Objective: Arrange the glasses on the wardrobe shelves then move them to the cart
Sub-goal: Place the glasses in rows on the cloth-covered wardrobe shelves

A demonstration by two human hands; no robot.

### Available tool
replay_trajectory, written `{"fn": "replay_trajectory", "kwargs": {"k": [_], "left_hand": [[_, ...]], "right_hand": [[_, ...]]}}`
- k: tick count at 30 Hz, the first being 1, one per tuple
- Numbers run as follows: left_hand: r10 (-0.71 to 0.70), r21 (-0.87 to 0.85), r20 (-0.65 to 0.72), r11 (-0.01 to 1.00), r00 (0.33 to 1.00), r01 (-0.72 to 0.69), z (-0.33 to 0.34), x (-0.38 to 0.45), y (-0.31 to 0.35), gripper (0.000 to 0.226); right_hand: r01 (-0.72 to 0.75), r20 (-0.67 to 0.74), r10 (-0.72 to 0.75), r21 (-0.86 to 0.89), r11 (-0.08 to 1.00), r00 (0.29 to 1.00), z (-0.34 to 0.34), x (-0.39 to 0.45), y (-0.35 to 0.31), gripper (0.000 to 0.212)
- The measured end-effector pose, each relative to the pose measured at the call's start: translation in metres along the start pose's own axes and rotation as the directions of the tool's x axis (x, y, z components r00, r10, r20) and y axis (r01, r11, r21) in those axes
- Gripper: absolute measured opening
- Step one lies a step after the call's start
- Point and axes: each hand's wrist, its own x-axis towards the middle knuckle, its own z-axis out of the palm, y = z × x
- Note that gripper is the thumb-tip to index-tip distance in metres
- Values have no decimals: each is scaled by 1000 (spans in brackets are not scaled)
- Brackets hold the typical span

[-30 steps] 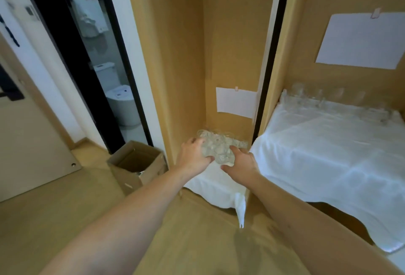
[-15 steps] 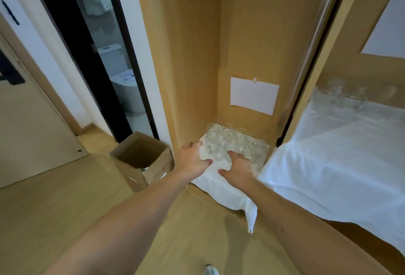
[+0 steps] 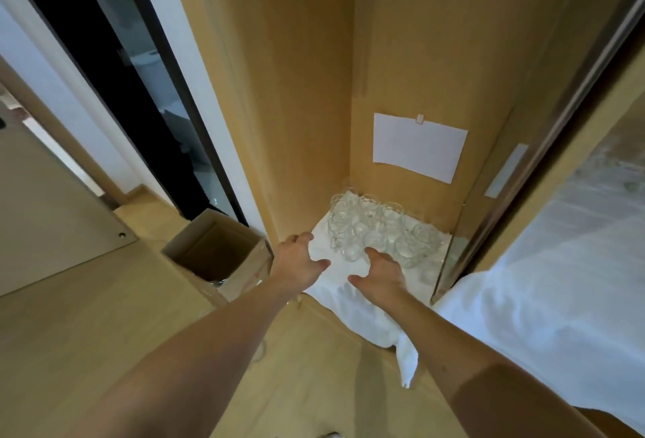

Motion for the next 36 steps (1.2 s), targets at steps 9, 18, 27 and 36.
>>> {"fn": "replay_trajectory", "kwargs": {"k": [9, 18, 27, 36], "left_hand": [[7, 50, 95, 999, 995, -12, 15, 63, -18, 71], [-7, -7, 221, 1000, 975, 8, 38, 160, -44, 69], [-5, -60, 372, 998, 928, 30, 72, 263, -73, 71], [-99, 12, 490, 994, 866, 108, 124, 323, -95, 74]], "right_hand": [[-68, 66, 68, -10, 998, 995, 12, 46, 0, 77], [-194, 93, 194, -7, 981, 977, 42, 117, -13, 82], [-370, 159, 367, -17, 929, 916, 80, 195, -17, 81], [-515, 154, 496, 134, 847, 855, 112, 263, -1, 81]]}}
